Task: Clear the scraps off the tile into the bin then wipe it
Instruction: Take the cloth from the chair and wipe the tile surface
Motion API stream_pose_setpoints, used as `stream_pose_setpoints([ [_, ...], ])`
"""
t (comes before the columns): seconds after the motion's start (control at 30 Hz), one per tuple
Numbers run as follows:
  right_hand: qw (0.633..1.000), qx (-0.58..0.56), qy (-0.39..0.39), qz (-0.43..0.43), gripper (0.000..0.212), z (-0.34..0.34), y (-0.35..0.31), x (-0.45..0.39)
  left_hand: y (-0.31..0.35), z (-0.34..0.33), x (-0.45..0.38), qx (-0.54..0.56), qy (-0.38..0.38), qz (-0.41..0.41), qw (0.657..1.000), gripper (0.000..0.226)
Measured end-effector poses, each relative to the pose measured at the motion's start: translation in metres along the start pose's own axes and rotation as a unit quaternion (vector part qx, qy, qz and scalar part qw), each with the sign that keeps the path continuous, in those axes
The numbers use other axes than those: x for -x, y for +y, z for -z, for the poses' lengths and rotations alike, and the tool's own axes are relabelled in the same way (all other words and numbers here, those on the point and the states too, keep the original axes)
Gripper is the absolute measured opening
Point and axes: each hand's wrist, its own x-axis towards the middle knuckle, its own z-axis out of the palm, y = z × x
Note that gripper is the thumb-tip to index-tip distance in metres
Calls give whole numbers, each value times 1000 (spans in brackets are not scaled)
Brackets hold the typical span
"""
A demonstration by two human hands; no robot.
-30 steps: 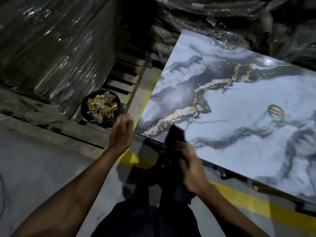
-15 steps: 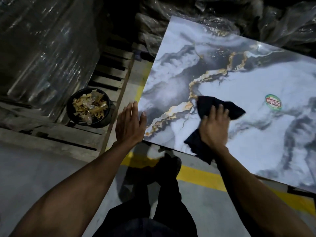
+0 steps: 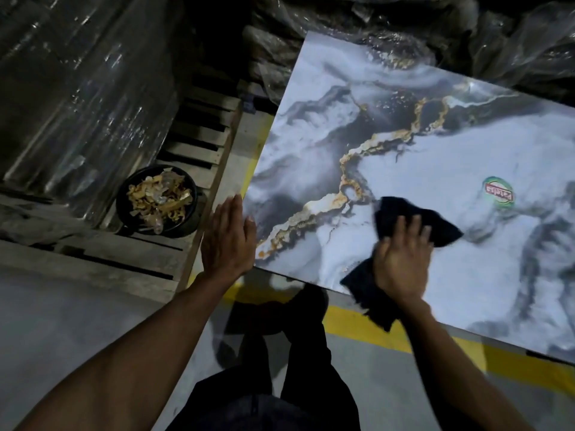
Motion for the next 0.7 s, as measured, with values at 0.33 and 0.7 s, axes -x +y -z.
stream_pose_setpoints([
  [0.33,999,11,14,42,63,5,-86,-168,6,4,-6,48,-36,22,998,50],
  [0.7,992,5,8,129,60,-8,-31,-32,17,13,0,31,-20,84,996,53],
])
